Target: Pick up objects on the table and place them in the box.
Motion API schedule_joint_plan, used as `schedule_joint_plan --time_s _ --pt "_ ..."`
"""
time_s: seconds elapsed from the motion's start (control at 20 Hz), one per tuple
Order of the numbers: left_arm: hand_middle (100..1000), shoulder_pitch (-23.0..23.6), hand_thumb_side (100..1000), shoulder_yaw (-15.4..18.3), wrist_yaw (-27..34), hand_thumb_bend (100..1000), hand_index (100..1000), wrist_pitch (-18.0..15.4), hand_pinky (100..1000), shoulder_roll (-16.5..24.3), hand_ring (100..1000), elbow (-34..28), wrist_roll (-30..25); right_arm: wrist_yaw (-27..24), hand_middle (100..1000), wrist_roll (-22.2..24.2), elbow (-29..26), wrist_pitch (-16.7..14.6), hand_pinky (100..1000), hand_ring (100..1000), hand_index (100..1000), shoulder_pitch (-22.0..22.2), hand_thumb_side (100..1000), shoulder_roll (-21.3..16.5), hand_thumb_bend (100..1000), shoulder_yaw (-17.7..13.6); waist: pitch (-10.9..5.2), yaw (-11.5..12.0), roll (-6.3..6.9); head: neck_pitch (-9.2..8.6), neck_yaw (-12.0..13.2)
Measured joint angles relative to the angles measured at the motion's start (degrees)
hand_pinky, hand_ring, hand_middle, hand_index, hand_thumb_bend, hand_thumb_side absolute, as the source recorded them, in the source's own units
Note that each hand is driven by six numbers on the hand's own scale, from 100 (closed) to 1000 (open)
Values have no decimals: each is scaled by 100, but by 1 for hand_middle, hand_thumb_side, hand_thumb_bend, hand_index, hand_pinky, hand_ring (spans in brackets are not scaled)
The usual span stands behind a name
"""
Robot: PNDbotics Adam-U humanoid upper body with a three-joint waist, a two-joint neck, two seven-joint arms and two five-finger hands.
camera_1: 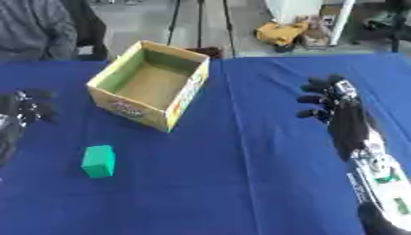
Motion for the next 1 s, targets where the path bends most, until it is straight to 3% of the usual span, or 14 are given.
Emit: schedule_joint_plan --time_s 0.1,0.25,0.3,0.5,1.0 --pt "700 0 726 -4 -50 820 761 5 586 24 631 -21 -56 0 732 0 0 0 570 726 843 0 1000 0 100 0 -1 -4 5 -1 0" --pt "717 0 603 -47 -285 725 778 31 600 161 647 -58 -221 0 732 1 0 0 570 726 843 0 1000 0 100 0 -8 -7 13 -3 -1" --pt "724 0 551 -68 -418 656 781 50 609 223 656 -72 -297 0 732 1 0 -1 570 726 843 0 1000 0 100 0 -16 -8 13 -3 -1" --pt "734 -94 532 -213 -1173 556 801 167 627 547 671 -149 -679 0 732 10 0 1 570 726 843 0 1000 0 100 1 -56 -22 12 -3 -1" --pt "745 -638 520 -1104 -3050 648 817 433 682 1074 697 -198 -1542 0 732 40 0 11 570 726 843 0 1000 0 100 4 -88 -78 -3 -14 29"
